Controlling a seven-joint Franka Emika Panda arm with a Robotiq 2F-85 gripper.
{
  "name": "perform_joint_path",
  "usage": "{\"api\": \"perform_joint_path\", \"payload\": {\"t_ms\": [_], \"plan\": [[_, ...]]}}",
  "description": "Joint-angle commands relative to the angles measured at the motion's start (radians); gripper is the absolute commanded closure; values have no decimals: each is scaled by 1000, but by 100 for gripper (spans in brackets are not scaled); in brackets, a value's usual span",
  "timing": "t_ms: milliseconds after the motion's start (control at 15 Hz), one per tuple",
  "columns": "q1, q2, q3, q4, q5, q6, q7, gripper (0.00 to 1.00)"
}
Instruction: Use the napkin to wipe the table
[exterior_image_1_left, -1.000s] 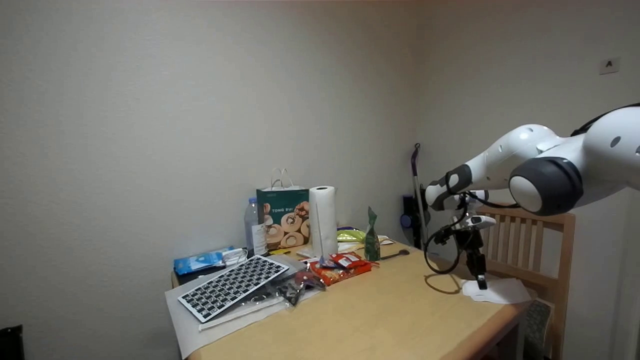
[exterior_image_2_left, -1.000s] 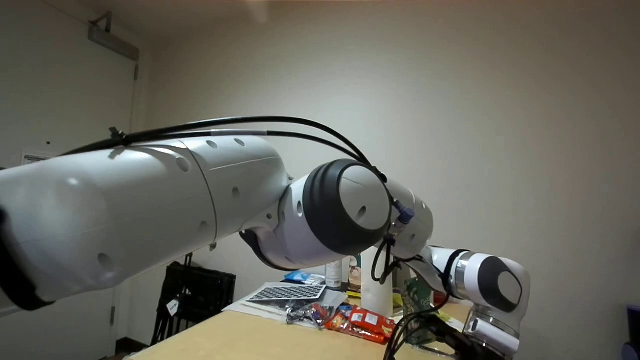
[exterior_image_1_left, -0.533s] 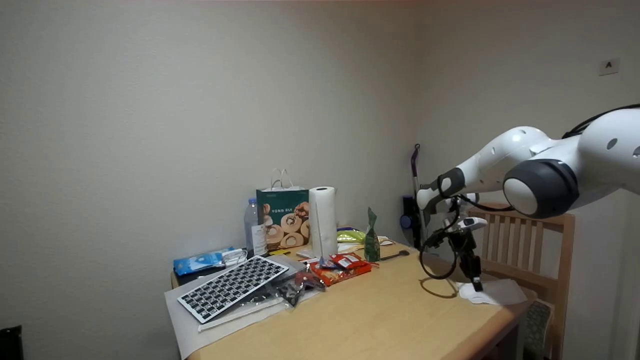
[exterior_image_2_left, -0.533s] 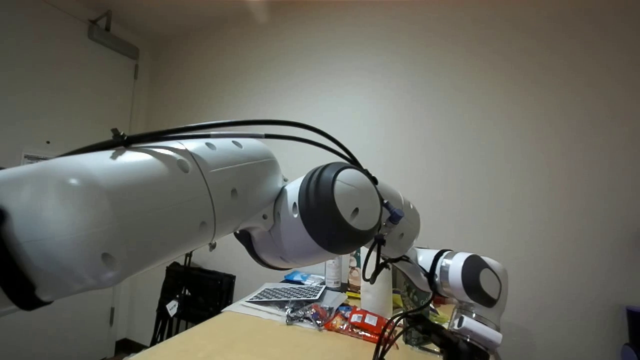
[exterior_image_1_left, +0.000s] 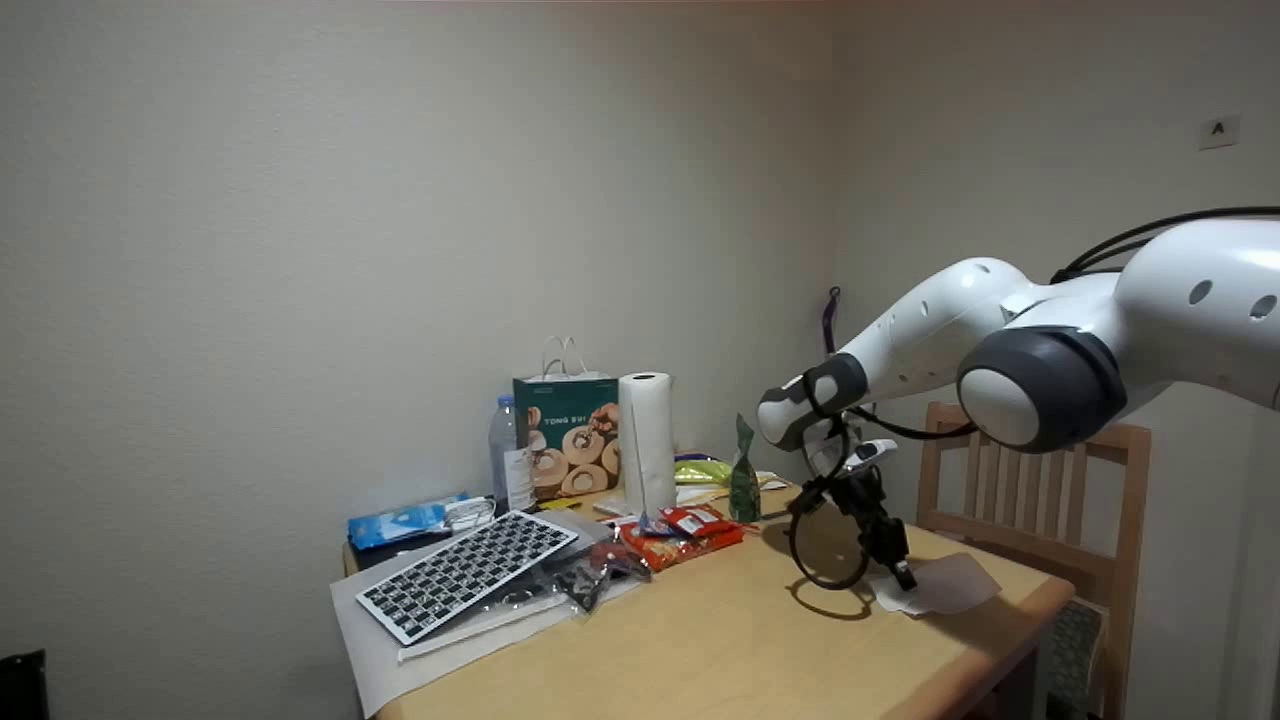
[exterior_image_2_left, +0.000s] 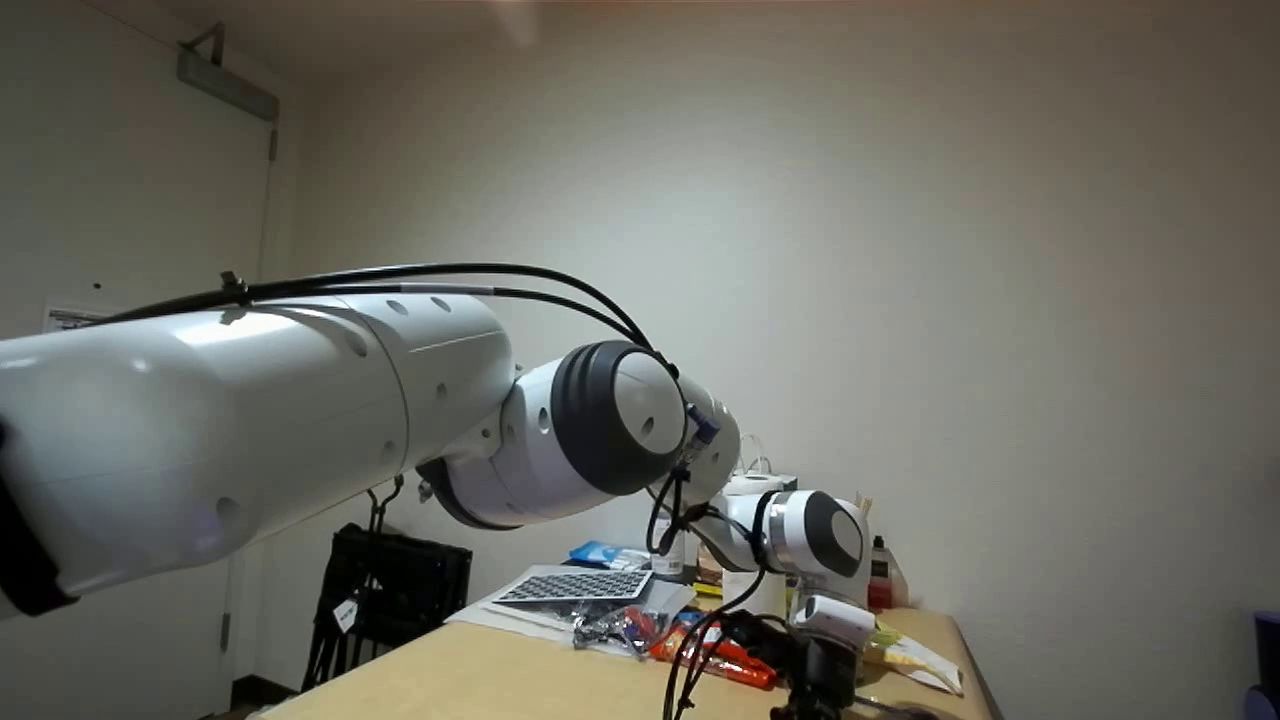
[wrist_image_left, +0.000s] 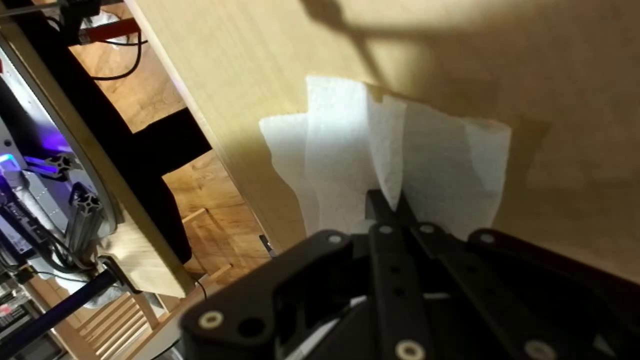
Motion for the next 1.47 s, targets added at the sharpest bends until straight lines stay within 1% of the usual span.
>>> {"api": "perform_joint_path", "payload": {"t_ms": [0,133,533,667,733,867,1133,1267,1400], "plan": [[-2,0,0,0,0,0,-2,100],[13,10,9,0,-15,-2,-41,100],[157,16,27,8,-118,-14,-151,100],[193,17,27,5,-145,-11,-177,100],[184,9,20,3,-120,-6,-121,100],[207,9,18,3,-124,-6,-118,99],[192,10,17,3,-124,-6,-118,100],[219,35,24,23,-158,-8,-172,100],[241,40,49,36,-176,-3,-256,100]]}}
